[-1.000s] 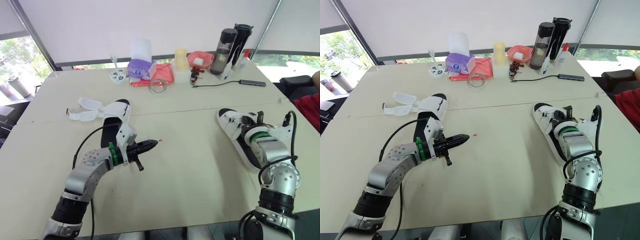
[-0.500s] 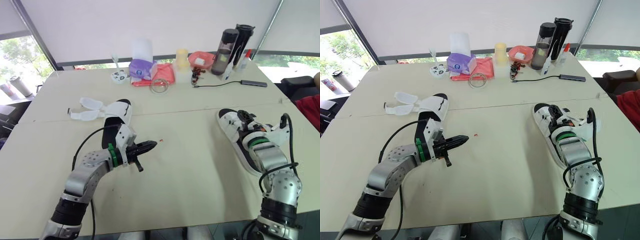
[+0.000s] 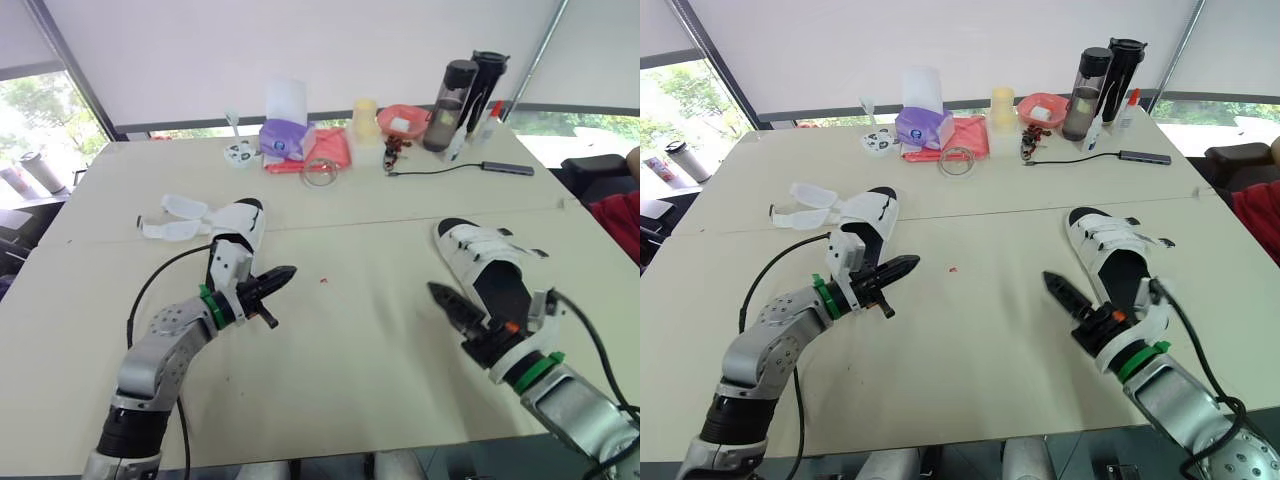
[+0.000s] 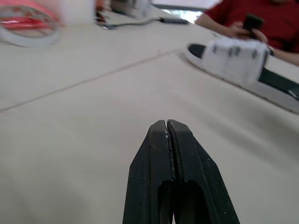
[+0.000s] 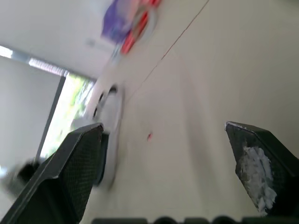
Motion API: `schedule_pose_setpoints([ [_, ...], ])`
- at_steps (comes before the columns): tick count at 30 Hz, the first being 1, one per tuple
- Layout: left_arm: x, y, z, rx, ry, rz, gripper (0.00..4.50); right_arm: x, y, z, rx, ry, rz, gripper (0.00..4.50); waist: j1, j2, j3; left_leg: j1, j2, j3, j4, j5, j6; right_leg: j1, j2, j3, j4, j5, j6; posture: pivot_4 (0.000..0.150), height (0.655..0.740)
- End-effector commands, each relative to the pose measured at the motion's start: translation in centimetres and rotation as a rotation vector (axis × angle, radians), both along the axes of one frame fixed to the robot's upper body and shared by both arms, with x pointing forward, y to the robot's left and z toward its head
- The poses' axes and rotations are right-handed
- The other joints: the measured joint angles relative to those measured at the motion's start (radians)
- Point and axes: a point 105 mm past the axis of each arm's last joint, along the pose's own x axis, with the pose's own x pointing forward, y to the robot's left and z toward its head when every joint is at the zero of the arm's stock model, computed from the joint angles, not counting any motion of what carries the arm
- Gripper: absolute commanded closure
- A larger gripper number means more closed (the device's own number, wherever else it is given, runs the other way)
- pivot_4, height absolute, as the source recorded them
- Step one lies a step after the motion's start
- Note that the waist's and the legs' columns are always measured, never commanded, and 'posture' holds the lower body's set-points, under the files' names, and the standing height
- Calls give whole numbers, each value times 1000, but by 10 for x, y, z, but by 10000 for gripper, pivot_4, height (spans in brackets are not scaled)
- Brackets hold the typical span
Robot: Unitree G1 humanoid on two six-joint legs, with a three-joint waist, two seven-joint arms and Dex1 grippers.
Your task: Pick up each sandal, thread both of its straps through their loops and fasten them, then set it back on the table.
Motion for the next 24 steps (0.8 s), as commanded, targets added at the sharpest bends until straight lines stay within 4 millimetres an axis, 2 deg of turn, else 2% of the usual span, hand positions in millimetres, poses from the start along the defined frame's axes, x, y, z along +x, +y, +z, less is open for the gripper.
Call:
schedule_pose_setpoints([
  [1, 3, 25, 18, -120, -16, 225, 45000, -16, 43, 18, -296, -215, 377, 532, -1, -3, 0, 0, 0, 0, 0, 0, 0, 0, 0, 0, 0, -1, 1, 1500, 7400],
  [4, 2, 33, 20, -176, 7, 325, 45000, -10, 57, 33, -381, -349, 494, 532, 8, -11, 0, 0, 2, -1, 2, 0, 0, 1, 3, -1, -1, 0, 2, 1500, 7400],
  [6, -1, 35, 19, -162, 8, 356, 39414, 0, 62, 43, -401, -422, 508, 0, 24, -15, 0, -1, 5, -2, 2, 0, -1, 2, 6, -3, -2, 0, 1, 1500, 7400],
  [9, 1, 53, 20, -69, -38, 487, 26019, 11, 65, 54, -441, -504, 524, 0, 35, -16, 1, -2, 5, -2, 2, 0, -1, 2, 7, -3, -4, 3, -3, 1500, 7400],
  [13, 3, 75, 25, 296, -217, 573, 5929, 16, 69, 60, -465, -550, 548, 0, 34, -19, 3, -2, 3, 1, 2, 0, -1, 2, 6, -2, -5, 3, -4, 1500, 7400],
  [17, 3, 79, 32, 517, -361, 534, 5929, 18, 74, 60, -460, -570, 560, 0, 35, -19, 3, -3, 5, -1, 0, 0, -1, 0, 6, -1, -5, 3, -4, 1500, 7400],
  [19, 5, 73, 35, 674, -472, 469, 5929, 22, 75, 59, -459, -574, 550, 0, 35, -19, 3, -3, 5, -1, 0, 0, -1, 0, 6, 0, -6, 3, -4, 1500, 7400],
  [22, 16, 63, 30, 860, -583, 386, 5929, 29, 77, 56, -468, -580, 527, 0, 35, -19, 3, -3, 5, 0, -1, -1, -1, -1, 6, 0, -6, 3, -5, 1500, 7400],
  [24, 26, 63, 30, 907, -614, 395, 5929, 31, 79, 55, -469, -587, 515, 0, 35, -19, 3, -3, 5, 0, -1, -1, -1, -1, 6, -1, -6, 3, -5, 1500, 7400],
])
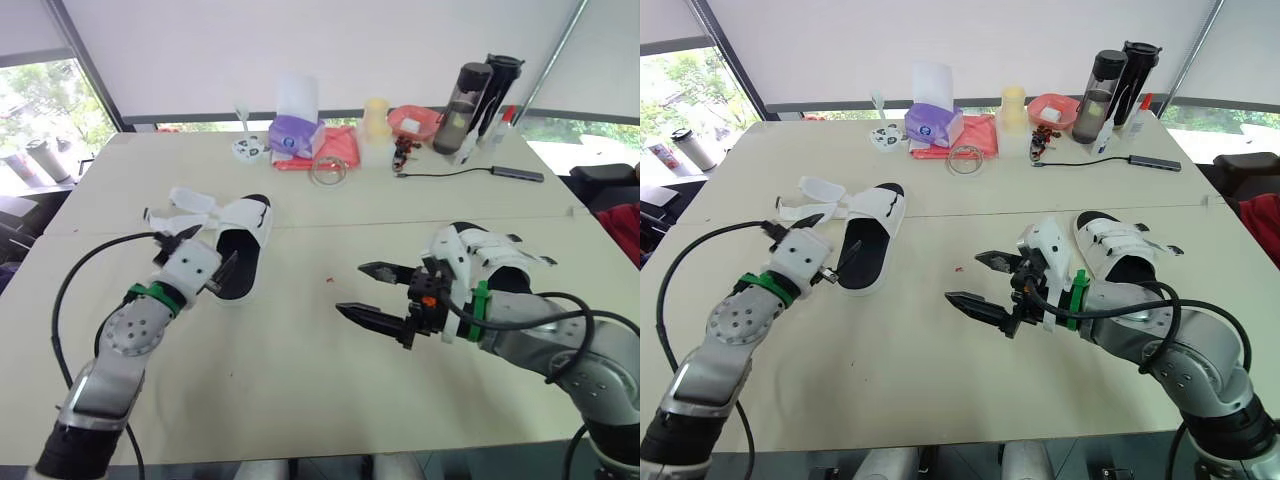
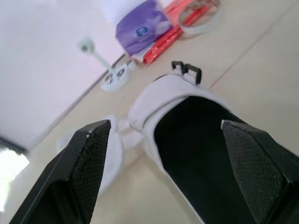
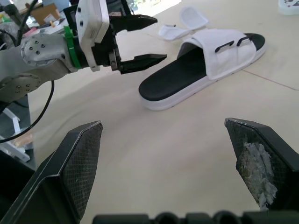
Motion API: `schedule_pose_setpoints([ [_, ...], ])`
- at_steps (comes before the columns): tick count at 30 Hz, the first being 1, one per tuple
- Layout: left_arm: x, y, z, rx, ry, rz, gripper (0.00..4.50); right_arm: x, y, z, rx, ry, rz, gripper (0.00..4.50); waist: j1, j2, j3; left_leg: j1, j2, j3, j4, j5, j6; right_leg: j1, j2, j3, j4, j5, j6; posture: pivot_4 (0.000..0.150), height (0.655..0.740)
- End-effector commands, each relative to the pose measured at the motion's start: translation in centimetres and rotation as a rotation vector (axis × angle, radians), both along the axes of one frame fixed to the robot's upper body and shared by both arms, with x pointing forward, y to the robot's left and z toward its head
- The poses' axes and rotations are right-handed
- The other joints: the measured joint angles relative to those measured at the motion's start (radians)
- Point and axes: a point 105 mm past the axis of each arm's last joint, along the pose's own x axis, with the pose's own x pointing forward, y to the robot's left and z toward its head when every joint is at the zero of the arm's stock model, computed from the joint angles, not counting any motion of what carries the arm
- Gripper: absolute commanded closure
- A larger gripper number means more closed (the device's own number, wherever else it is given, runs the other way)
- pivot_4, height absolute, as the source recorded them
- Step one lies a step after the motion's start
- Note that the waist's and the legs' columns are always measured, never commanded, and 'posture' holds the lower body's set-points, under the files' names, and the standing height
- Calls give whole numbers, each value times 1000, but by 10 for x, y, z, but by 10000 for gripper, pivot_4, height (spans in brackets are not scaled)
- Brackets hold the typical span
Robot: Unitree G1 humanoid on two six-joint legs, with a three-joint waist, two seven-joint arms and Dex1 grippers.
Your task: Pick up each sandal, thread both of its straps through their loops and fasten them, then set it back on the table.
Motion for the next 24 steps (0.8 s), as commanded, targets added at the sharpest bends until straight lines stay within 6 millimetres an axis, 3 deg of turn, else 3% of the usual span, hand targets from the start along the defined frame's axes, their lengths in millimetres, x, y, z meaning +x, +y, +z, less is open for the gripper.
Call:
schedule_pose_setpoints([
  [1, 12, -8, 4, 127, -66, -21, 5929, 2, 4, 9, 21, -65, -7, 0, -2, 0, 0, 0, 0, 0, 0, 0, 0, 0, 0, 0, 0, 0, 0, 1500, 7400],
  [6, 29, -13, -6, 259, -54, -24, 5929, 4, 5, 9, 37, -74, -35, 0, -9, 0, 0, 0, 0, 0, -1, 0, 0, -1, 0, 0, 1, 2, 4, 1500, 7400],
  [24, 92, -19, -9, 352, 1, 37, 5929, 13, 6, 7, 65, -101, -93, 0, -9, 0, 0, 0, -5, 0, 1, 0, 0, -1, 1, -1, 4, 4, 9, 1500, 7400],
])
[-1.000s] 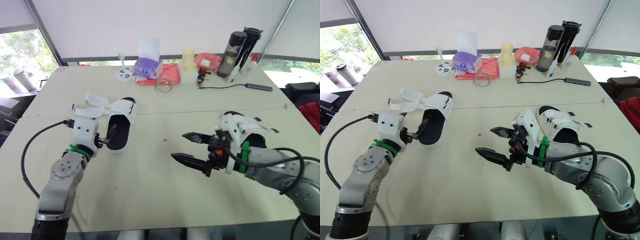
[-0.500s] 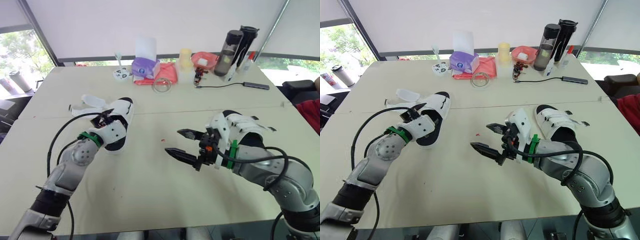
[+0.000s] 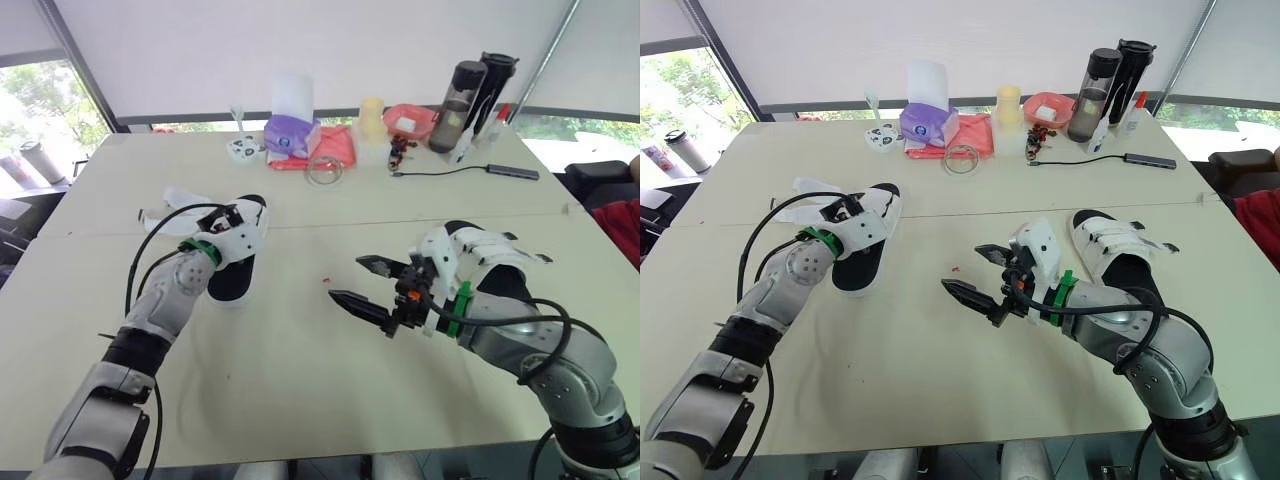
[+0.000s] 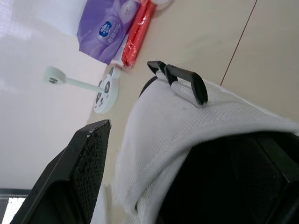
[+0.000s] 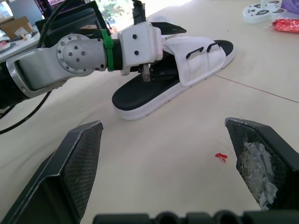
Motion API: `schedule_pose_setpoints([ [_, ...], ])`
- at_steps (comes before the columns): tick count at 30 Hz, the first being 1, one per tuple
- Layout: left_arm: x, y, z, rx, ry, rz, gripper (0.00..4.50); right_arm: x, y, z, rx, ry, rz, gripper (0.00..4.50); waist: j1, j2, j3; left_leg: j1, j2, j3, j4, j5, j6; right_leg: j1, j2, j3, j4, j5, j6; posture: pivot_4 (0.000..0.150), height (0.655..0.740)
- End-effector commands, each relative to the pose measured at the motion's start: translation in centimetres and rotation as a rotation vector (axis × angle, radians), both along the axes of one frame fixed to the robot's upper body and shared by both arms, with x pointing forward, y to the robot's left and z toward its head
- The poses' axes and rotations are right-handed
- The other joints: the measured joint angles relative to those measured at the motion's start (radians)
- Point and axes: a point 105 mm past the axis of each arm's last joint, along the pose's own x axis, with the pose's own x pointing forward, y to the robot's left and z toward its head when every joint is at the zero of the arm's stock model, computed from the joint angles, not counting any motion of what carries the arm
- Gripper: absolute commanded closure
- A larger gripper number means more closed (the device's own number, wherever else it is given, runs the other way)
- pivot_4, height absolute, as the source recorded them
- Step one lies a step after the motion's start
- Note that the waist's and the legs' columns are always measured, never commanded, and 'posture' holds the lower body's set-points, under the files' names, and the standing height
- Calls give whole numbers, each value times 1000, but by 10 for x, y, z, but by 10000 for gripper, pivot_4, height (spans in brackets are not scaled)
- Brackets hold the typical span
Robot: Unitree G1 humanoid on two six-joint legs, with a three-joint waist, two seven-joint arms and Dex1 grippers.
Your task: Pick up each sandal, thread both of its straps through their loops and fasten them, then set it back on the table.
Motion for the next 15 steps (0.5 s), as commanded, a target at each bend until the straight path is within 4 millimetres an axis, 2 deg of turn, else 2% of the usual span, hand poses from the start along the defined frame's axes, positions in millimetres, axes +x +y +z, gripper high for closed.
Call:
schedule_pose_setpoints([
  [1, 8, 0, 7, 42, -25, 3, 11030, 0, 2, 12, 27, -60, 3, 0, 0, 0, 0, 0, 0, 0, 0, 0, 0, 0, 0, 0, 0, 0, 0, 1500, 7400],
  [3, 10, 0, 6, 53, -23, -2, 17977, 0, 3, 12, 28, -63, 2, 0, -1, 0, 0, 0, 0, 0, 1, 0, 0, 0, 0, 0, 0, 0, 0, 1500, 7400],
  [8, 11, -1, 6, 62, -38, -13, 44076, 2, 0, 12, 26, -67, -11, 0, 1, 0, 0, 0, 0, 0, 1, 0, 0, 0, 0, 0, 1, 0, 0, 1500, 7400],
  [15, 9, 2, 12, 111, -78, -61, 44857, 5, -5, 6, 34, -56, -58, 0, 0, 0, 0, 1, -1, 0, 2, 0, 0, 1, 0, 0, 2, 0, 1, 1500, 7400],
])
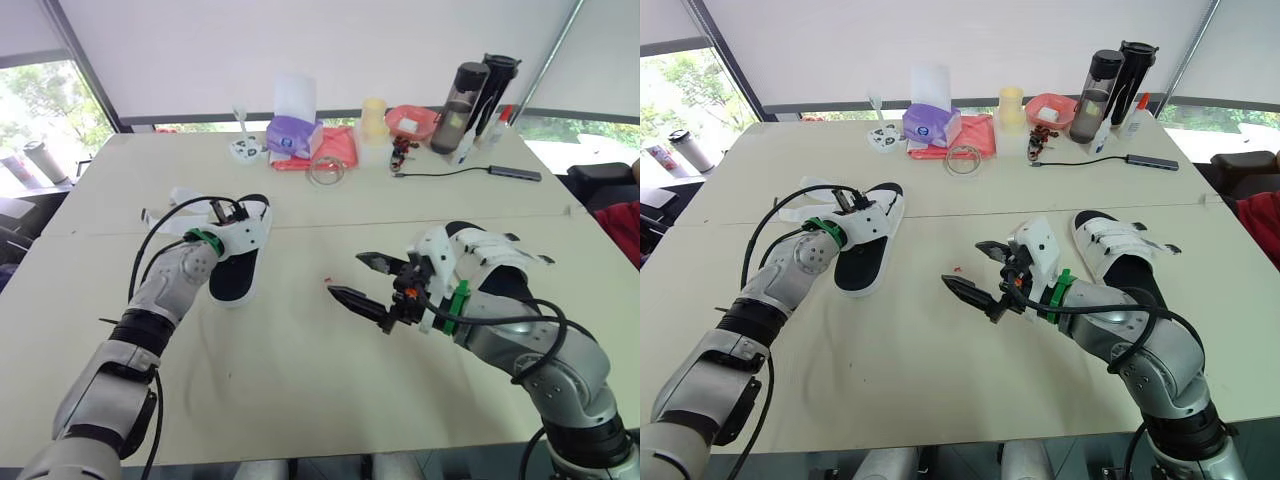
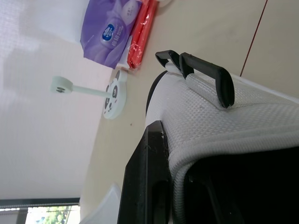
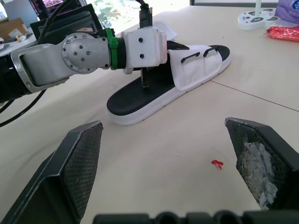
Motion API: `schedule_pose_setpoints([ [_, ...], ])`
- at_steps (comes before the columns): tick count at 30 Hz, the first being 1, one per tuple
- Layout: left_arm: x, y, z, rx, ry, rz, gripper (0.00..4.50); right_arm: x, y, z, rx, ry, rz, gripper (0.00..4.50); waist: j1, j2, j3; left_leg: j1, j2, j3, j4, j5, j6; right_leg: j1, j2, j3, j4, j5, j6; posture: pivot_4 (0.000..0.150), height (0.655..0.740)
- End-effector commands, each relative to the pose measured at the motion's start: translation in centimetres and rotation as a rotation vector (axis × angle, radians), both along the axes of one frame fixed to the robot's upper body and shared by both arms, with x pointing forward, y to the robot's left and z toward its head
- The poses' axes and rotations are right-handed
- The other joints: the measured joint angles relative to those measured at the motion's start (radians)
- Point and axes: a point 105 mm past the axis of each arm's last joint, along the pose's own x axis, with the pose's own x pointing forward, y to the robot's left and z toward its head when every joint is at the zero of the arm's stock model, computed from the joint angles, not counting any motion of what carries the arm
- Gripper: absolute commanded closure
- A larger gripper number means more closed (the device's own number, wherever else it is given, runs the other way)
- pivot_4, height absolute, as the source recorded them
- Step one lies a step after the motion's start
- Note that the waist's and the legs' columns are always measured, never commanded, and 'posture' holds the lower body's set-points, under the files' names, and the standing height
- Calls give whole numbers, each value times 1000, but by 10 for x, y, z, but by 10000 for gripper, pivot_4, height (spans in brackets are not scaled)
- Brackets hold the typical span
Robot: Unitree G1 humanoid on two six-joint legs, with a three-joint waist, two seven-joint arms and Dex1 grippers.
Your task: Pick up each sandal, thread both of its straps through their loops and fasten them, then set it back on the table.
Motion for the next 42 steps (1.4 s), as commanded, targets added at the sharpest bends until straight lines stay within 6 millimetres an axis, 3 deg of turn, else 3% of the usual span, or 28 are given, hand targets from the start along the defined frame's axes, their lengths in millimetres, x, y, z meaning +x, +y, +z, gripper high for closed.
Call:
schedule_pose_setpoints([
  [1, -4, 2, 12, 60, -58, -65, 44857, 1, -6, 5, 31, -34, -40, 0, 0, 0, 0, 0, 0, 0, 0, 0, 0, 0, 0, 0, 0, 0, 0, 1500, 7400],
  [7, -16, -7, 23, 167, -109, -254, 44857, 2, -14, 1, 18, -29, -60, 0, -6, 0, 0, 0, 0, 0, 0, 0, 0, -1, 0, 1, 2, 0, 0, 1500, 7400],
  [12, -57, -31, 39, 296, -183, -647, 44857, 8, -40, -1, 33, -17, -139, 0, 1, -2, 1, 0, 0, 0, 0, 0, 0, -1, 0, 1, 1, 0, 0, 1500, 7400],
  [21, -102, -70, 38, 403, -320, -1087, 44857, 0, -64, -11, -23, 7, -171, 0, 1, -2, 1, -1, -1, 1, 2, 0, 0, 1, -1, 1, 1, 1, 1, 1500, 7400],
  [27, -113, -77, 11, 492, -298, -1229, 44857, 0, -65, -15, -24, 12, -184, 0, -6, -2, 1, 0, 0, 2, 5, 0, 0, 1, 0, 1, 3, 1, 1, 1500, 7400],
  [42, -104, -86, 0, 656, -653, -1534, 44857, -2, -66, -22, -16, 32, -208, 0, 0, -4, 2, -1, -1, 2, 12, 0, 0, 5, -1, 1, 4, 0, 12, 1500, 7400],
])
